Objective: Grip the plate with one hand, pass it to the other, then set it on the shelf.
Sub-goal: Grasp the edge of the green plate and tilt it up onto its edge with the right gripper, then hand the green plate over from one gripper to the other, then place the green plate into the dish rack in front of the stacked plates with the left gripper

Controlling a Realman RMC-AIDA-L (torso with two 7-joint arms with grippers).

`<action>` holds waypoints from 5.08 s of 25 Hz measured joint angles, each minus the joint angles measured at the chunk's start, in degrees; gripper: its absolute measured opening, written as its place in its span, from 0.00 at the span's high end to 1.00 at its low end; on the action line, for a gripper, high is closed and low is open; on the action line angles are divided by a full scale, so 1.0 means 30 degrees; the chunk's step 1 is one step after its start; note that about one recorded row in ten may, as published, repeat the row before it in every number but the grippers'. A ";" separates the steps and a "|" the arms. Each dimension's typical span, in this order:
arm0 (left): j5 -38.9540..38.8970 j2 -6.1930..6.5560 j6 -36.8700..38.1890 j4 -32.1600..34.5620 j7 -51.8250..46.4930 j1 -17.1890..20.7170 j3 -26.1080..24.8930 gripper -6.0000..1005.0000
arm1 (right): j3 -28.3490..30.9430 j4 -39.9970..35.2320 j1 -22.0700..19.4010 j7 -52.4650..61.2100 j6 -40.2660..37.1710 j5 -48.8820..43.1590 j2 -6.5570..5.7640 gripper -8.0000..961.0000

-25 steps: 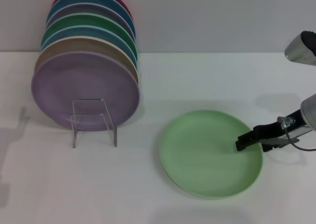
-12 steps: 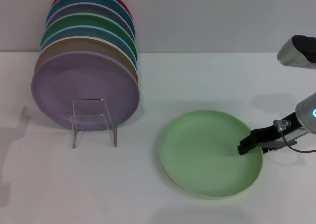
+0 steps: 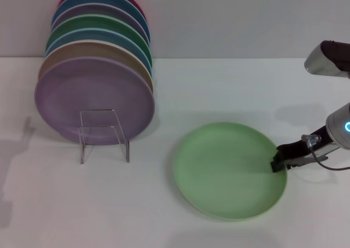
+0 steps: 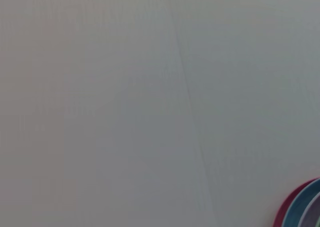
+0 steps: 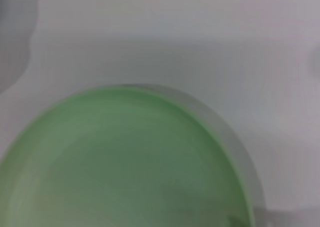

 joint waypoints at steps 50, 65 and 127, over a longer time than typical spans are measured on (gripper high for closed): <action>-0.9182 0.0242 -4.2178 -3.4081 1.3377 0.2435 -0.0993 0.28 | -0.0047 0.1013 -0.7215 -2.5633 -0.8336 2.0744 0.0688 0.91; -1.0709 0.0151 -4.3917 -3.1858 1.4434 0.1585 -0.2145 0.37 | -0.0595 0.0828 -0.6901 -2.6685 -0.6079 2.1639 0.0740 0.88; -0.0351 0.1512 -0.8253 -2.2202 2.2376 0.2601 1.0978 0.92 | 0.6821 -0.7542 -0.8623 -2.9453 0.0193 2.8996 0.0680 0.18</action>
